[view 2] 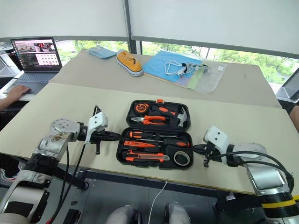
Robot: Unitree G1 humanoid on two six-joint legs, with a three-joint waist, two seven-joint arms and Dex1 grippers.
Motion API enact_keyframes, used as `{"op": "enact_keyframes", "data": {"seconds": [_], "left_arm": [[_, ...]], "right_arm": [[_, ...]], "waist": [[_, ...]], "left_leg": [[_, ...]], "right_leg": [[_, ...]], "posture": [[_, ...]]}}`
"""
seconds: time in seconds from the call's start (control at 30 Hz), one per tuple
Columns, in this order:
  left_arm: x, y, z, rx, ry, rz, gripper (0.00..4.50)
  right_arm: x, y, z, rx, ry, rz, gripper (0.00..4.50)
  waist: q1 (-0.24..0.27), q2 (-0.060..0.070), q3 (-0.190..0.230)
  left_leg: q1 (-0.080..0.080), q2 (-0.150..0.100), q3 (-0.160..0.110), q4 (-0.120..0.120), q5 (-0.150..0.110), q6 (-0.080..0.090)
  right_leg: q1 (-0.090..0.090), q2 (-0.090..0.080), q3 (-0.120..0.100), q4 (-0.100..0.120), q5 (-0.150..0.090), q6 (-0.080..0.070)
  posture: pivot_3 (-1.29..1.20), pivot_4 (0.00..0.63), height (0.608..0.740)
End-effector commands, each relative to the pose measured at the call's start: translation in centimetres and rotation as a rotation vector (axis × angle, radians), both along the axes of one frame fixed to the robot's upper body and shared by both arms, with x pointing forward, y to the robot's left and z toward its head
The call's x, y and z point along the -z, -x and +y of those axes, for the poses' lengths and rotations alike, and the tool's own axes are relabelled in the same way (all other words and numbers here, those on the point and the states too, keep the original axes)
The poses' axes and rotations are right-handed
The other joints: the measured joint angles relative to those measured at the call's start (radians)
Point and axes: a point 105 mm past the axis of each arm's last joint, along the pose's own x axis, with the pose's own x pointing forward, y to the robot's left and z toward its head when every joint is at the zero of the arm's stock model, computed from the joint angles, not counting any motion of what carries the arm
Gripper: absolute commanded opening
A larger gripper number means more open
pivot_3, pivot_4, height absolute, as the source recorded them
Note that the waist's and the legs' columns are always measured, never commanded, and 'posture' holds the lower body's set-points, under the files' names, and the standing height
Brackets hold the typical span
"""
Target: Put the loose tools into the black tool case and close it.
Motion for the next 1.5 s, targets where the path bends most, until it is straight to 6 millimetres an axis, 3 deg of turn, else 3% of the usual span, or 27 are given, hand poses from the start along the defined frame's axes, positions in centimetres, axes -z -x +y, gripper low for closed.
{"op": "enact_keyframes", "data": {"seconds": [0.03,0.2,0.3,0.37,0.47,0.57,0.63,0.73,0.8,0.93,1.13,1.23,1.5], "left_arm": [[0.0,1.4,-3.3,0.159,0.027,-0.019,0.07],[0.4,1.4,-2.9,0.150,0.003,-0.023,0.07],[0.3,0.8,-0.8,0.074,-0.013,-0.014,0.07],[0.0,0.4,0.9,0.020,-0.023,0.002,0.00],[-1.0,-0.3,4.3,-0.112,-0.008,0.063,0.69],[-3.4,-2.6,6.3,-0.331,0.112,0.145,1.82],[-4.4,-4.5,6.0,-0.458,0.206,0.224,2.42],[-4.9,-6.3,4.6,-0.579,0.282,0.316,3.63],[-5.1,-7.2,3.4,-0.636,0.331,0.389,3.86],[-4.9,-8.1,1.0,-0.659,0.342,0.442,3.86],[-4.6,-8.9,-0.8,-0.671,0.372,0.461,3.86],[-4.4,-9.2,-1.0,-0.701,0.383,0.457,3.17],[-4.0,-8.9,-1.5,-0.667,0.388,0.478,0.25]], "right_arm": [[-2.0,1.2,2.8,-0.112,-0.079,-0.056,0.00],[-1.4,1.3,1.6,-0.057,-0.043,-0.056,0.00],[-1.5,1.4,0.2,-0.009,-0.033,-0.036,0.00],[-1.7,1.4,-0.8,0.022,-0.018,-0.029,0.59],[-2.4,0.9,-3.0,0.123,-0.022,-0.002,1.39],[-4.2,-1.5,-4.8,0.296,-0.129,0.009,2.49],[-5.6,-3.4,-4.6,0.370,-0.245,0.034,3.02],[-5.9,-5.2,-3.5,0.424,-0.307,0.098,4.20],[-5.7,-6.4,-2.7,0.455,-0.318,0.132,4.48],[-5.9,-8.9,-1.5,0.529,-0.407,0.184,4.48],[-5.1,-11.4,-0.3,0.621,-0.441,0.243,4.48],[-4.1,-11.8,-0.4,0.649,-0.415,0.262,3.81],[-2.8,-11.3,0.0,0.635,-0.380,0.285,1.01]], "waist": [[-0.001,0.000,0.000],[-0.002,0.000,0.000],[-0.001,0.000,0.000],[0.000,0.000,0.000],[-0.007,0.000,0.000],[-0.016,-0.002,0.001],[-0.019,-0.003,0.002],[-0.018,-0.003,0.002],[-0.017,-0.003,0.001],[-0.026,-0.003,0.001],[-0.037,-0.003,0.001],[-0.036,-0.003,0.001],[-0.041,-0.002,0.001]], "left_leg": [[0.001,0.000,0.000,0.000,0.000,0.000],[0.003,0.000,-0.001,0.000,0.000,0.000],[0.003,0.000,-0.001,0.000,0.000,0.001],[0.003,0.000,-0.001,0.000,0.000,0.001],[0.002,0.000,-0.001,0.000,0.000,0.001],[0.003,0.003,-0.001,0.000,0.000,0.001],[0.003,0.003,-0.001,0.000,0.000,0.002],[0.003,0.003,-0.001,0.000,0.003,0.005],[0.003,0.003,-0.002,0.000,0.003,0.005],[-0.001,-0.001,0.000,0.000,0.003,0.005],[-0.008,-0.002,0.002,-0.001,0.004,0.005],[-0.009,-0.001,0.003,-0.001,0.004,0.005],[-0.002,-0.002,0.006,-0.001,0.004,0.003]], "right_leg": [[0.001,0.000,0.000,0.000,0.000,0.000],[0.003,-0.002,0.001,0.000,0.000,0.000],[0.003,-0.002,0.001,0.000,0.000,0.000],[0.003,-0.002,0.001,0.000,0.000,0.000],[0.002,-0.001,0.001,-0.001,0.000,0.000],[0.003,-0.001,0.001,0.000,0.000,0.000],[0.002,-0.001,0.001,0.000,0.002,0.001],[0.003,-0.001,0.001,0.000,0.004,0.002],[0.004,-0.001,0.001,0.000,0.004,0.002],[-0.001,0.000,0.001,0.001,0.006,-0.002],[-0.007,0.003,-0.002,0.002,0.009,-0.005],[-0.008,0.002,-0.002,0.002,0.009,-0.005],[-0.005,0.001,0.000,0.002,0.005,0.001]], "posture": [[0.00,0.150,0.718],[0.00,0.150,0.718],[0.00,0.150,0.718],[0.00,0.150,0.718],[0.00,0.150,0.718],[0.00,0.150,0.718],[0.00,0.150,0.718],[0.00,0.150,0.718],[0.00,0.150,0.718],[0.00,0.150,0.718],[0.00,0.150,0.718],[0.00,0.150,0.718],[0.00,0.150,0.718]]}}
